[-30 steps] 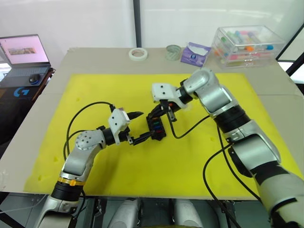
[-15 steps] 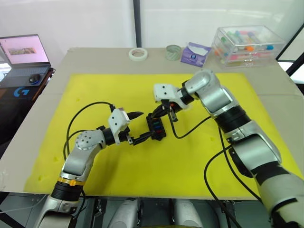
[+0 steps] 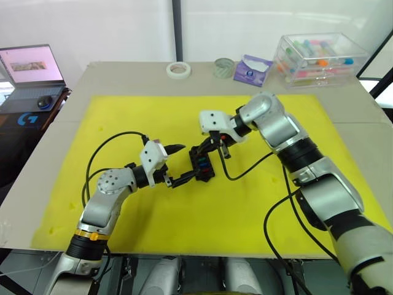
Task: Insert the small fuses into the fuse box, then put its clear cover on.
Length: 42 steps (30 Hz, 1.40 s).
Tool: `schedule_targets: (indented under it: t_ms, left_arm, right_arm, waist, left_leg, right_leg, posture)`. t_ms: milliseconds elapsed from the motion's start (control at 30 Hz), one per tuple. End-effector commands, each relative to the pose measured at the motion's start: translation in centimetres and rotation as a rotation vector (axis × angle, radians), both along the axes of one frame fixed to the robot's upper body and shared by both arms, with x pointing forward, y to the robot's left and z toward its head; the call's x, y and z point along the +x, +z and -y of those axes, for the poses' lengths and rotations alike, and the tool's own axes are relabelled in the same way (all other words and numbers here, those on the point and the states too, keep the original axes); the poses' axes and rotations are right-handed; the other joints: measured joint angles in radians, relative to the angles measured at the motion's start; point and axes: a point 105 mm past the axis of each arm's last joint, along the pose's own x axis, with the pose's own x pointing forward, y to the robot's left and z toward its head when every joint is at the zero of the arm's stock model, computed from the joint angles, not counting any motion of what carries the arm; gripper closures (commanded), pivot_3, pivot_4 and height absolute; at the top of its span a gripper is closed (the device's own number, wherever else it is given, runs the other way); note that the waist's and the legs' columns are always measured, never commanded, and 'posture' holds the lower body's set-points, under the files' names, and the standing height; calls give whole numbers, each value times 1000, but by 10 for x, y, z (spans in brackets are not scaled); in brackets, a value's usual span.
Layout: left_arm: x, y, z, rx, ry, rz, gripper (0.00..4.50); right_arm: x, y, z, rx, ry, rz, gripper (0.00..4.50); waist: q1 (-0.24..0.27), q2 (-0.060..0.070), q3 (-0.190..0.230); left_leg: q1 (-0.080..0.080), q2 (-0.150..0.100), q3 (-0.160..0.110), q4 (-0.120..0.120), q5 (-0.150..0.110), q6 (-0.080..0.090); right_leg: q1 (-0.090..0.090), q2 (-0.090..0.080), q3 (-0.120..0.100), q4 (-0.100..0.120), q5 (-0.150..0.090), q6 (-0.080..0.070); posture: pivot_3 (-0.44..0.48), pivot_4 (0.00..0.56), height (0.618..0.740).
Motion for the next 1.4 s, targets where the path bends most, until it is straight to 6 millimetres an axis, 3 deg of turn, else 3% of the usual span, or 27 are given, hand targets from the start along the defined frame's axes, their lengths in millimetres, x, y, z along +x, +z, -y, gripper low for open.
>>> schedule_targets:
  t_ms: [33,867,1400]
  left_arm:
    - [0,12,-1,-6,-5,47,0]
    - [-3,12,-4,-1,4,45,0]
    - [-2,13,-5,4,-3,46,0]
  right_arm:
    - [0,-2,-2,-5,7,12,4461]
    - [-2,-30,8,-91,20,29,4461]
    - [-6,-20,5,-23,7,-6,4461]
  waist:
    - [0,0,0]
    - [2,0,-1]
    - [6,0,-1]
  left_leg:
    - [0,0,0,0,0,0]
    - [1,0,0,0,0,0]
    - [2,0,0,1,0,0]
  right_leg:
    - [0,0,0,0,0,0]
    - [1,0,0,0,0,0]
    - [2,0,0,0,0,0]
  posture:
    - [0,150,740]
    - [0,150,740]
    - [0,150,740]
